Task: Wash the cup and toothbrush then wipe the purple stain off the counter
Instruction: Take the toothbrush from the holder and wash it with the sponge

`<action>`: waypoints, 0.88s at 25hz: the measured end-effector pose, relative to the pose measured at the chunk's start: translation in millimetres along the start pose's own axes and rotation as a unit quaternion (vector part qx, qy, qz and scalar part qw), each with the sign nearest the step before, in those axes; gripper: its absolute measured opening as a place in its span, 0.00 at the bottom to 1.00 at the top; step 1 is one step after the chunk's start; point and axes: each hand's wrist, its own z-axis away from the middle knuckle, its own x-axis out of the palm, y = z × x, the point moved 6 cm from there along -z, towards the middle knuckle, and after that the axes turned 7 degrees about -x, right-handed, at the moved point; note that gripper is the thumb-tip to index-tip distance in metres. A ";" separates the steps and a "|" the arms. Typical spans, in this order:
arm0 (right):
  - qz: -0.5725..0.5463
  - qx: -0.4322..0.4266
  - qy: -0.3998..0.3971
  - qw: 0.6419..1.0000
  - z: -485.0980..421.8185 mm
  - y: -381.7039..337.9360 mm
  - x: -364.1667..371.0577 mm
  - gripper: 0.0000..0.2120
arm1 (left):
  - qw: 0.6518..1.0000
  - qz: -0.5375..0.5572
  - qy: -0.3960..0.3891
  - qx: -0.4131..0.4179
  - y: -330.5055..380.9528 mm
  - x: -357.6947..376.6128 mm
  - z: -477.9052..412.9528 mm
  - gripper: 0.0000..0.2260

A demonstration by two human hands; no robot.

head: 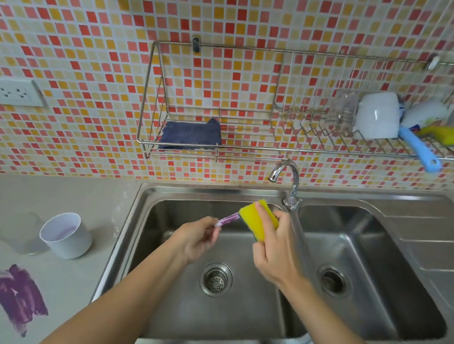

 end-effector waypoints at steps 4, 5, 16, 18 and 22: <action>-0.002 -0.010 -0.029 1.000 8.4 6.0 33.9 0.33 | 0.996 0.008 -0.063 -0.066 -17.9 10.3 5.7 0.07; 0.020 -0.019 -0.038 0.999 9.4 6.9 38.8 0.32 | 0.995 0.002 -0.068 -0.072 -20.5 11.6 6.9 0.08; 0.026 -0.043 -0.106 0.993 5.5 23.1 54.1 0.32 | 0.992 -0.001 -0.062 -0.113 -26.4 19.5 10.4 0.10; 0.006 -0.018 -0.113 0.993 4.8 29.6 53.8 0.33 | 0.991 -0.006 -0.061 -0.116 -27.0 22.1 9.0 0.09; 0.009 -0.019 -0.128 0.992 10.9 36.3 57.6 0.35 | 0.994 -0.023 -0.048 -0.092 -28.8 31.3 11.8 0.10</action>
